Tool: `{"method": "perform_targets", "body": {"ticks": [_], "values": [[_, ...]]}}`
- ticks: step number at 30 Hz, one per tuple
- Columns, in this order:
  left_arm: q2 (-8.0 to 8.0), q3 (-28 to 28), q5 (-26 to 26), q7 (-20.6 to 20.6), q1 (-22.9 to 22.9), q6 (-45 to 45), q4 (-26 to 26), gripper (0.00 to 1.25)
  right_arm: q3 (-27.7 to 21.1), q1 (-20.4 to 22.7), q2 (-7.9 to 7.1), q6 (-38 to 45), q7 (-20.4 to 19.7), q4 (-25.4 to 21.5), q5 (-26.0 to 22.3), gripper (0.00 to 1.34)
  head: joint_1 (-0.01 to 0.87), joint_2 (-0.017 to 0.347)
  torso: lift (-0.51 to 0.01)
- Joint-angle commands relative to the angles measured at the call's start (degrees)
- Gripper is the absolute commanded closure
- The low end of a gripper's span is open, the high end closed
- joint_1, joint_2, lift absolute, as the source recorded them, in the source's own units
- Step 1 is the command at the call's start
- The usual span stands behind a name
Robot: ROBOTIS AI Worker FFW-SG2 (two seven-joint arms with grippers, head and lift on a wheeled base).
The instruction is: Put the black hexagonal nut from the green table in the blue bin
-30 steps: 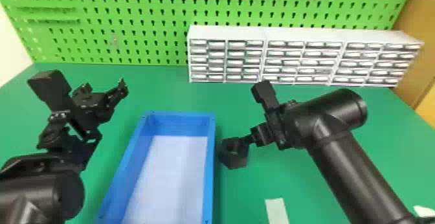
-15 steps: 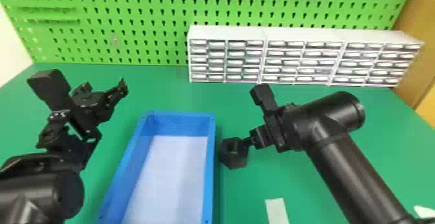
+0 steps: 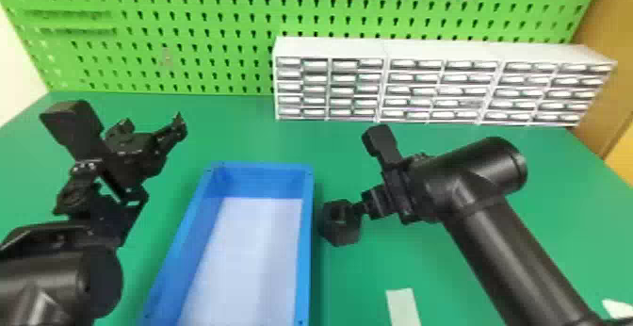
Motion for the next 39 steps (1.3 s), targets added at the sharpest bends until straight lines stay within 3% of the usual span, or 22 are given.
{"method": "perform_targets", "body": {"ticks": [1, 39], "values": [[-0.01, -0.1, 0.0, -0.1, -0.1, 0.0, 0.0, 0.26, 0.1, 0.0, 0.00, -0.7, 0.0, 0.7, -0.1, 0.52, 0.666, 0.032, -0.100], [-0.01, -0.1, 0.0, -0.1, -0.1, 0.0, 0.0, 0.26, 1.4, 0.3, 0.00, -3.1, 0.0, 3.9, -0.3, 0.52, 0.666, 0.032, -0.100]]}}
